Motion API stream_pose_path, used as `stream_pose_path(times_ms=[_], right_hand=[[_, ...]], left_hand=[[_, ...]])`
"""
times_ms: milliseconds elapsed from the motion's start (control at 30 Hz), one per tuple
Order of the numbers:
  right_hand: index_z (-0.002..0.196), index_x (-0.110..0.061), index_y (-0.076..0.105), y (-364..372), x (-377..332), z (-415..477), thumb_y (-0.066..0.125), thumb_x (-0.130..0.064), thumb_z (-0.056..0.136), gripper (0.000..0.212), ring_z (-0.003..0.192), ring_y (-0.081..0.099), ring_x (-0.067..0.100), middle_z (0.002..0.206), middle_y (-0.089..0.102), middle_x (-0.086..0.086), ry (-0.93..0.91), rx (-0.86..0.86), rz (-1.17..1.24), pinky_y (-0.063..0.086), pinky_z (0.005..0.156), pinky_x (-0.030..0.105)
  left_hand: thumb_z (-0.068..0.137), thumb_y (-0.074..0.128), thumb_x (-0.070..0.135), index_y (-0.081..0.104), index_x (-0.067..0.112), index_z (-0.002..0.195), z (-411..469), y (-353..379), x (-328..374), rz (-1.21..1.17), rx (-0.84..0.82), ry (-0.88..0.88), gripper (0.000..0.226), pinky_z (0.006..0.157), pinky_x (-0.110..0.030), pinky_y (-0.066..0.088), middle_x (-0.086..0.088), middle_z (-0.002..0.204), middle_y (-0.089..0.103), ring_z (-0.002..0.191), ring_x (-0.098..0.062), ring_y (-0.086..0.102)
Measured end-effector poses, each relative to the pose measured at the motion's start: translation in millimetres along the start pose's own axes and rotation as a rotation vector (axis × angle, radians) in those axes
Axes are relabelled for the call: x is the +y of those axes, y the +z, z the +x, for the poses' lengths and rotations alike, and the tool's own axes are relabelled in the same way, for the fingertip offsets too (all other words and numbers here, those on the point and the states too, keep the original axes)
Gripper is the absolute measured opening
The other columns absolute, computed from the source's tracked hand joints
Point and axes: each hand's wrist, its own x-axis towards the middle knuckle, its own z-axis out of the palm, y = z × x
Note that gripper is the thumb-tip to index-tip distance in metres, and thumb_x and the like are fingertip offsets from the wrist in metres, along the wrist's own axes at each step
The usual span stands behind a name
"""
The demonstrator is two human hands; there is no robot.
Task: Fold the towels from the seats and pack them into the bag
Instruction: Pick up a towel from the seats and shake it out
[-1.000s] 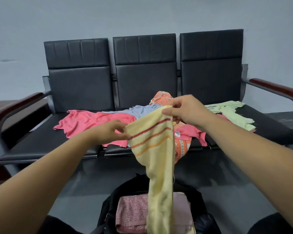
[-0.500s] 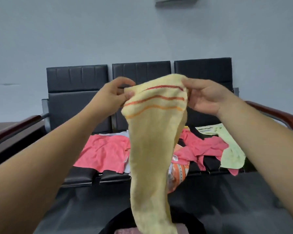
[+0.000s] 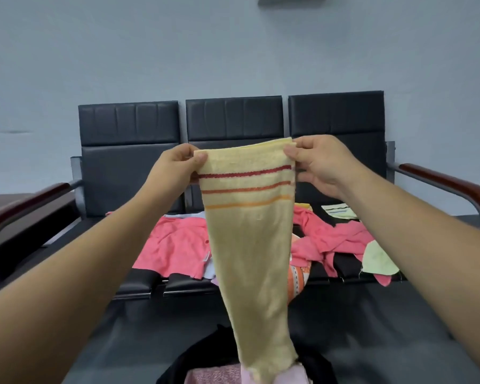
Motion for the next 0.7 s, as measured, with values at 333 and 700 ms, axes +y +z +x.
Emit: stream_pose_path(times_ms=[333, 700], right_hand=[[0.098, -0.008, 0.073, 42, 25, -27, 0.071, -0.011, 0.092, 0.007, 0.088, 0.070, 0.021, 0.091, 0.074, 0.011, 0.106, -0.413, -0.176, 0.061, 0.083, 0.040], [0.102, -0.006, 0.071, 30, 47, 3, 0.071, -0.007, 0.092, 0.010, 0.086, 0.075, 0.025, 0.096, 0.076, 0.013, 0.167, 0.090, 0.134, 0.062, 0.065, 0.037]], left_hand=[[0.098, 0.063, 0.015, 0.065, 0.004, 0.091, -17, 23, -14, -0.095, -0.232, -0.108, 0.013, 0.067, -0.031, 0.059, -0.010, 0.080, 0.063, 0.074, -0.021, 0.061], [0.080, 0.084, 0.029, 0.074, 0.012, 0.114, -57, 36, -103, 0.230, -0.785, -0.420, 0.039, 0.106, -0.038, 0.049, -0.001, 0.116, 0.075, 0.116, -0.022, 0.068]])
